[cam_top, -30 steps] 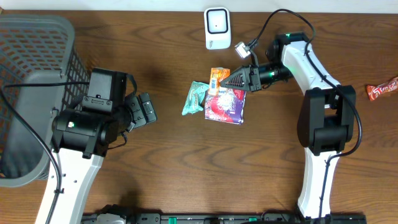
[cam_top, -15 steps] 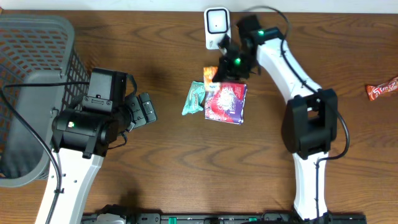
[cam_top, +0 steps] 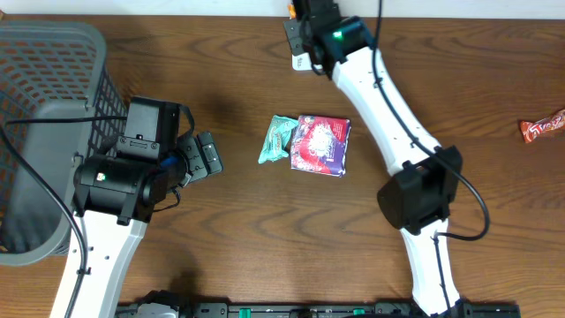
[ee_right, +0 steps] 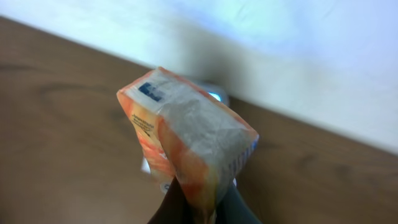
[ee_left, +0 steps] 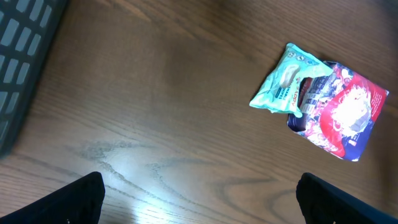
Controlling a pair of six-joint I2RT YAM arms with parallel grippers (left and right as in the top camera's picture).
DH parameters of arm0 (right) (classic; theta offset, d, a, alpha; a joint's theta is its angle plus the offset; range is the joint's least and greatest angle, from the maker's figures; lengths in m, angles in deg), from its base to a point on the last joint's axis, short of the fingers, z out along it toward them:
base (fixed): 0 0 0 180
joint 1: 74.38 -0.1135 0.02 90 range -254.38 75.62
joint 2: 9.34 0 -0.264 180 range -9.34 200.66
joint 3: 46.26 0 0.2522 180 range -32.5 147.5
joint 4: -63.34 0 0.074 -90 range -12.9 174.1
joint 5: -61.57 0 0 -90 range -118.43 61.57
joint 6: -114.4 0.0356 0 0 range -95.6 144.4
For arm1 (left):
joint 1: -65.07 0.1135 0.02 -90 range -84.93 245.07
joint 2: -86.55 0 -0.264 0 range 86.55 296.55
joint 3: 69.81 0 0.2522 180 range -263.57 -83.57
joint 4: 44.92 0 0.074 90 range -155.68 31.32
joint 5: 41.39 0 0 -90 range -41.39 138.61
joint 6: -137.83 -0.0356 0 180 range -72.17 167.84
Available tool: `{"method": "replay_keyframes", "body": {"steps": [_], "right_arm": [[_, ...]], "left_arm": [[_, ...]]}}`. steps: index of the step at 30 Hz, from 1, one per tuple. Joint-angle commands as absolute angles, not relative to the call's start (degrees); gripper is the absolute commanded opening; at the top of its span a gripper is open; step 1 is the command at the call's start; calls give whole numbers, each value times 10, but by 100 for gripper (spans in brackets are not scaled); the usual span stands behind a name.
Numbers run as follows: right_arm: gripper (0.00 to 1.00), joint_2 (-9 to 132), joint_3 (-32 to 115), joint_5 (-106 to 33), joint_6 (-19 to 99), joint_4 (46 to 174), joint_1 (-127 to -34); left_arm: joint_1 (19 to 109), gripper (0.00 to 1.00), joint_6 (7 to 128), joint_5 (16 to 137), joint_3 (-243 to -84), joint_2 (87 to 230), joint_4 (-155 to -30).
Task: Scan the item barcode
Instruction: 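Hold the orange-white packet under the white scanner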
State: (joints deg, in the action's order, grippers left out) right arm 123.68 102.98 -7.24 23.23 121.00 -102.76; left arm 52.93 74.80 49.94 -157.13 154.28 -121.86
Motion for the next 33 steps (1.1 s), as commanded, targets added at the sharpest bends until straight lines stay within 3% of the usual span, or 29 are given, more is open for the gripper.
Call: {"method": "replay_keyframes", "body": {"steps": [1, 9, 19, 26, 33], "right_arm": [[1, 1297, 1032, 72, 109, 1175, -1038], [1, 1371, 1032, 171, 65, 1079, -1041], [1, 1356, 1033, 207, 96, 1072, -1036], [1, 1297, 1034, 198, 233, 1178, -973], [1, 1279, 1033, 195, 357, 1366, -840]], "left_arm": [[532, 98, 744, 494, -1569, 1544, -1221], [532, 98, 744, 494, -1569, 1544, -1221], [532, 98, 744, 494, -1569, 1544, -1221], [532, 98, 744, 494, -1569, 1544, -1221], [532, 98, 744, 494, -1569, 1544, -1221]]}}
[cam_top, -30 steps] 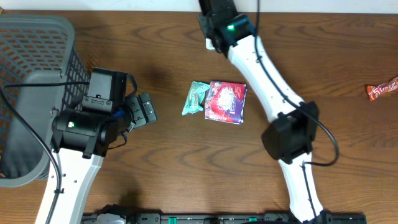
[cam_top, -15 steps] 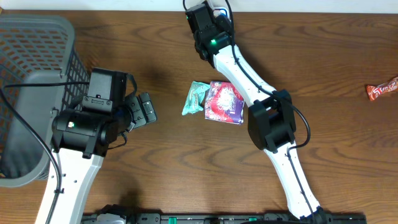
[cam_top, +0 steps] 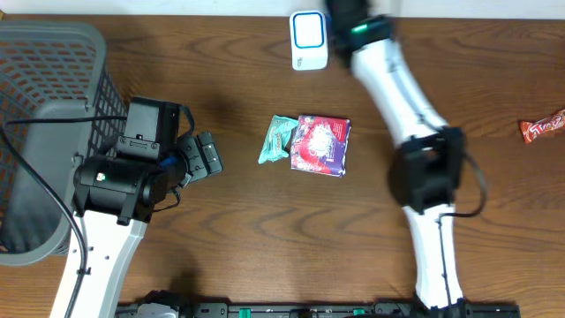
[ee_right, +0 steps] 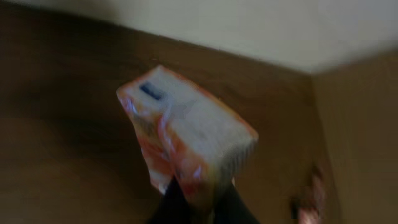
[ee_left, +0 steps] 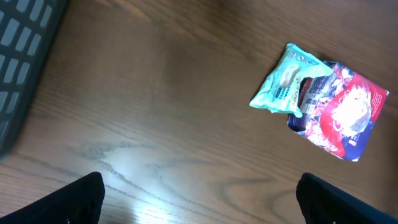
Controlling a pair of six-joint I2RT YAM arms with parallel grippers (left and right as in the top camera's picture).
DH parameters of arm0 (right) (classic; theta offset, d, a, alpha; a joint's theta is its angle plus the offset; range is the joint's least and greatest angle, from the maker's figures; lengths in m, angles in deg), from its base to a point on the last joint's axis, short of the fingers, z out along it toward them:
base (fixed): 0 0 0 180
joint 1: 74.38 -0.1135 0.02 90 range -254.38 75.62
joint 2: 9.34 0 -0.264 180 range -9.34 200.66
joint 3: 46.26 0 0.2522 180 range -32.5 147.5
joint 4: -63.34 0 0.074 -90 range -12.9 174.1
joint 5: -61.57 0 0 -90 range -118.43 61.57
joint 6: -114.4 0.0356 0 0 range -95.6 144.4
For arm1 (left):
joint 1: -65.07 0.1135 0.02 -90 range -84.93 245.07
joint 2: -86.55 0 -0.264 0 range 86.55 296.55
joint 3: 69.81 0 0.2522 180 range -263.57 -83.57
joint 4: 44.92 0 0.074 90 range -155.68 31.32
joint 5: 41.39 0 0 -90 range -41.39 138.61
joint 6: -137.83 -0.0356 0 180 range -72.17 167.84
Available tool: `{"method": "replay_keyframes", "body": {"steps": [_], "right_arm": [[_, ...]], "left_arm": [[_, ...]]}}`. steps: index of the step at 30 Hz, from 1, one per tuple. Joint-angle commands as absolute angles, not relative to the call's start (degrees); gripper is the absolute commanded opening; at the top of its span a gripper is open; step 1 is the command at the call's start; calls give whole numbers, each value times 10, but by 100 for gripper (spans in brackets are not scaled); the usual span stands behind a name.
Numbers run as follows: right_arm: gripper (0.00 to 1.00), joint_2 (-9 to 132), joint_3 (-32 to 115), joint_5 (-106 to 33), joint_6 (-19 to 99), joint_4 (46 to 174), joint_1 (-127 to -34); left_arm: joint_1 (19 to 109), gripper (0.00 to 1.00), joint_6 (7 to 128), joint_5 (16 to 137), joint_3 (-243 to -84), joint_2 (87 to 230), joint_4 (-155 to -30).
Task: Scan the item barcode
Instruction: 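Hold the orange-white packet under the white scanner, then carry the orange-white packet to the far right and release it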
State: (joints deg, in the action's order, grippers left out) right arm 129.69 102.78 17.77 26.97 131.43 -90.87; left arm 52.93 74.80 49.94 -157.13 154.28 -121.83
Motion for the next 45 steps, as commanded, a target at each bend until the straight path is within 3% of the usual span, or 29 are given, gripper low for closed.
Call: {"method": "replay_keyframes", "body": {"steps": [1, 7, 8, 9, 10, 11, 12, 21, 31, 36, 45], "right_arm": [[1, 1281, 1033, 195, 367, 1389, -821], [2, 1283, 1033, 158, 453, 1493, -693], [14, 1283, 1033, 134, 463, 1503, -674], [35, 1283, 1033, 99, 467, 1512, -657], [65, 1283, 1033, 69, 467, 1519, -644], [89, 1283, 1033, 39, 468, 1526, -631], [99, 1283, 1033, 23, 478, 1533, -620], [99, 1283, 1033, -77, 509, 1571, -595], [99, 1283, 1026, -550, 305, 1630, -650], [99, 1283, 993, -570, 243, 1664, -724], [99, 1283, 919, -568, 243, 1630, -835]], "left_arm": [[532, 98, 744, 494, -1569, 1544, -1221], [532, 98, 744, 494, -1569, 1544, -1221], [532, 98, 744, 494, -1569, 1544, -1221], [532, 98, 744, 494, -1569, 1544, -1221], [532, 98, 744, 494, -1569, 1544, -1221], [532, 98, 744, 494, -1569, 1544, -1221], [532, 98, 744, 494, -1569, 1544, -1221], [532, 98, 744, 494, -1569, 1544, -1221], [532, 98, 744, 494, -1569, 1544, -1221], [532, 98, 744, 494, -1569, 1544, -1221], [532, 98, 744, 494, -1569, 1544, -1221]]}}
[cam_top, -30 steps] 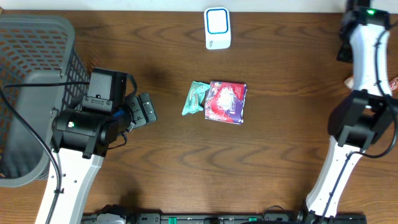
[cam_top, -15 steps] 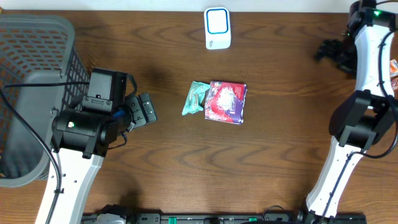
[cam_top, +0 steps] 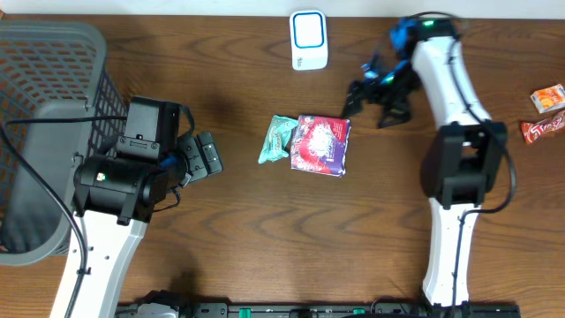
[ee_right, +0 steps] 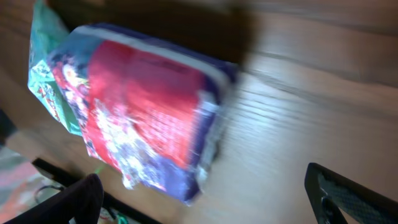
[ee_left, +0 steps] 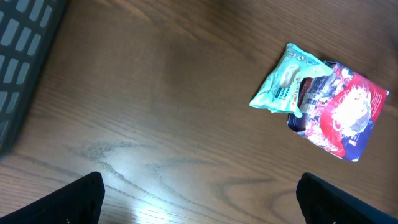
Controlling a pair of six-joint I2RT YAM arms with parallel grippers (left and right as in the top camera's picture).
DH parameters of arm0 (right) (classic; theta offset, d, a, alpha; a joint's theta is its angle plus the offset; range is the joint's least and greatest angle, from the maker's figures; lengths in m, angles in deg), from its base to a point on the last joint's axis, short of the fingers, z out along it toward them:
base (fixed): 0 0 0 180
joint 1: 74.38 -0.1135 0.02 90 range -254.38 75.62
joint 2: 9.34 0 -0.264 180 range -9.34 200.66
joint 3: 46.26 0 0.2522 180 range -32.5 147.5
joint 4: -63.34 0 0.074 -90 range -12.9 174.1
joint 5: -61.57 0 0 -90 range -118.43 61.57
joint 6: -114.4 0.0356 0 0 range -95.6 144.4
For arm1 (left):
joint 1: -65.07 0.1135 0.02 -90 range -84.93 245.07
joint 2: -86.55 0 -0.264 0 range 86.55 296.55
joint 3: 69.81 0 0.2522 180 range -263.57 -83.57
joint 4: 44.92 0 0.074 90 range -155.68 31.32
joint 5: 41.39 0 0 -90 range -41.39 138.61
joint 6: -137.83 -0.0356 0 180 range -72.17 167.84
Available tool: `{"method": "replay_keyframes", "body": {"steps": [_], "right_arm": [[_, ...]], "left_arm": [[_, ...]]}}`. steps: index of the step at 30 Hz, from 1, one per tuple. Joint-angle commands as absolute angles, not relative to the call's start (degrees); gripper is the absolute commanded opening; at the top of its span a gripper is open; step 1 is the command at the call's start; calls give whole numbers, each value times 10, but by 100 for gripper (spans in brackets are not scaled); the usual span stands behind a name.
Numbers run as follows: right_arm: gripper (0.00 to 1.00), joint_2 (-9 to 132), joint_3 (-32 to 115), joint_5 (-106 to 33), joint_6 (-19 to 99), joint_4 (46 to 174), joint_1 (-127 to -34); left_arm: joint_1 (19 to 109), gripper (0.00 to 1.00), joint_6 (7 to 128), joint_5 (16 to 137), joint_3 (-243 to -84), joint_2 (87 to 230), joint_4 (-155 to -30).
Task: Scan the item barcode
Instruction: 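Carry the orange-white packet to the far right and release it, then grasp the purple-red packet from the pile with the right gripper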
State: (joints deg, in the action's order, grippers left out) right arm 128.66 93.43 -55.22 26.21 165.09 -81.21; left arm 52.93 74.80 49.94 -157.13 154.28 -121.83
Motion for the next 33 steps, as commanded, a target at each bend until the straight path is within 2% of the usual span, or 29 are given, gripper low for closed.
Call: {"method": "replay_keyframes", "body": {"steps": [1, 10, 17, 22, 23, 26, 29, 31, 33], "right_arm": [[99, 1283, 918, -568, 243, 1620, -842], [99, 1283, 917, -571, 278, 1599, -864], [99, 1283, 898, -571, 234, 1638, -868], [99, 1283, 839, -576, 237, 1616, -869], [93, 1283, 820, -588, 237, 1598, -869], [63, 1283, 783, -615, 237, 1553, -869], [24, 1283, 771, -618, 237, 1533, -869], [1, 1281, 775, -618, 236, 1529, -868], [1, 1278, 790, -619, 234, 1530, -868]], "left_arm": [[532, 98, 744, 494, -1569, 1544, -1221], [532, 98, 744, 494, -1569, 1544, -1221], [532, 98, 744, 494, -1569, 1544, -1221], [532, 98, 744, 494, -1569, 1544, -1221], [532, 98, 744, 494, -1569, 1544, -1221], [532, 98, 744, 494, -1569, 1544, -1221], [532, 98, 744, 494, -1569, 1544, -1221], [532, 98, 744, 494, -1569, 1544, -1221], [532, 98, 744, 494, -1569, 1544, -1221]]}}
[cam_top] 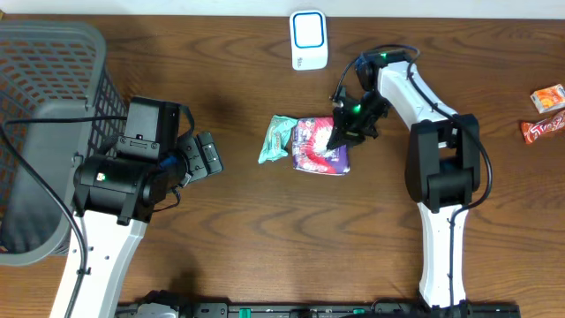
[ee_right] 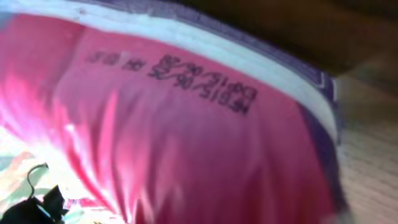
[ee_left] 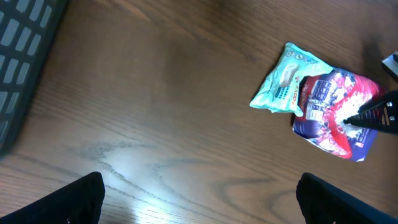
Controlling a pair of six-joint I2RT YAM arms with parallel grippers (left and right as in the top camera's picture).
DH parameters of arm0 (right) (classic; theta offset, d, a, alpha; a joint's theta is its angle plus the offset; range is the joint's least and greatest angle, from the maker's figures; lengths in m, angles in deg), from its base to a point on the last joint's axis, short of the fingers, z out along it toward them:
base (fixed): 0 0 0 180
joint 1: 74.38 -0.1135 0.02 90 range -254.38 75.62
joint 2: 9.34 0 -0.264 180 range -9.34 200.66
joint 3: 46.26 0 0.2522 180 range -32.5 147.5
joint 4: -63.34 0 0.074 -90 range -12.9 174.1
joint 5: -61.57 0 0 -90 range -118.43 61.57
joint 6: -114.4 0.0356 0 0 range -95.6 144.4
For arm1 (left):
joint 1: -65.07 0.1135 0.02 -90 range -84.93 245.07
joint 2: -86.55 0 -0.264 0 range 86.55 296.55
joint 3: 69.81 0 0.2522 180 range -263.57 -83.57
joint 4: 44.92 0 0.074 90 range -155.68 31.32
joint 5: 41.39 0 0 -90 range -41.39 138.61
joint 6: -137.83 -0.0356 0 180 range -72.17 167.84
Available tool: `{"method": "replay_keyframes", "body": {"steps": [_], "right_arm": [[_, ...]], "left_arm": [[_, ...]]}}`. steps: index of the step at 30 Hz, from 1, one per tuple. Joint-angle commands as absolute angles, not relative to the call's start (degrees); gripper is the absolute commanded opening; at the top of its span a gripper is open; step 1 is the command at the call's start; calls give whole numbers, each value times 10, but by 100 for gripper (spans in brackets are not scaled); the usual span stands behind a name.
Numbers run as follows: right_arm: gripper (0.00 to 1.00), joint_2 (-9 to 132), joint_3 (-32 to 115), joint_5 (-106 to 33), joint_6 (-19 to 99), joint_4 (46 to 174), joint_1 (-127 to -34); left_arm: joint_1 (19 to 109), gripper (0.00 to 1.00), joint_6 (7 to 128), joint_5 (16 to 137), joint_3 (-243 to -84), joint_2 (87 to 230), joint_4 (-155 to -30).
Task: Scan the item barcode
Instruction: 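Grasp the purple-red packet from the pile with the right gripper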
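A red and purple packet [cam_top: 313,148] lies mid-table, with a teal packet [cam_top: 277,140] against its left side. My right gripper [cam_top: 342,132] is down on the packet's right edge. The packet [ee_right: 186,124] fills the right wrist view and hides the fingers, so the grip cannot be read. In the left wrist view a black fingertip [ee_left: 373,113] touches the packet [ee_left: 326,118]. The white scanner [cam_top: 309,40] stands at the back edge. My left gripper [cam_top: 208,155] hovers open left of the packets, holding nothing, its fingers [ee_left: 74,200] at the frame's bottom corners.
A grey mesh basket [cam_top: 53,106] fills the left end of the table. An orange packet [cam_top: 549,97] and a red candy bar [cam_top: 540,130] lie at the far right edge.
My right gripper was open and above the table right of the red and purple packet; now it is down on that packet's right edge, and the packet looks slightly bunched. The left arm is unchanged.
My right gripper held an orange packet over the scanner, then held it further right near the back edge. Later the orange packet lay at the far right and the gripper stood open near the red and purple packet. Now it is on that packet.
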State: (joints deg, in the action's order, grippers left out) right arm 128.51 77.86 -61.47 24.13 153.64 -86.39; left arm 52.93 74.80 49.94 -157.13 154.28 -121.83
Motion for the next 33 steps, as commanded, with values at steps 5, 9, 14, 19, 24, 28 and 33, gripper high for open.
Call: {"method": "replay_keyframes", "body": {"steps": [5, 9, 14, 19, 24, 28, 33], "right_arm": [[1, 1263, 849, -658, 165, 1553, -868], [1, 1236, 880, -663, 109, 1559, -868], [1, 1199, 880, -627, 106, 1534, -871], [1, 1176, 880, -560, 106, 1531, -882], [1, 1174, 880, -493, 130, 1530, -892], [1, 1173, 883, -303, 303, 1533, -899], [1, 1173, 886, -57, 493, 1581, -911]], "left_arm": [[532, 98, 744, 494, -1569, 1544, -1221], [532, 98, 744, 494, -1569, 1544, -1221], [532, 98, 744, 494, -1569, 1544, -1221], [532, 97, 744, 494, -1569, 1544, -1221], [532, 98, 744, 494, -1569, 1544, -1221], [532, 98, 744, 494, -1569, 1544, -1221], [532, 98, 744, 494, -1569, 1544, -1221]]}}
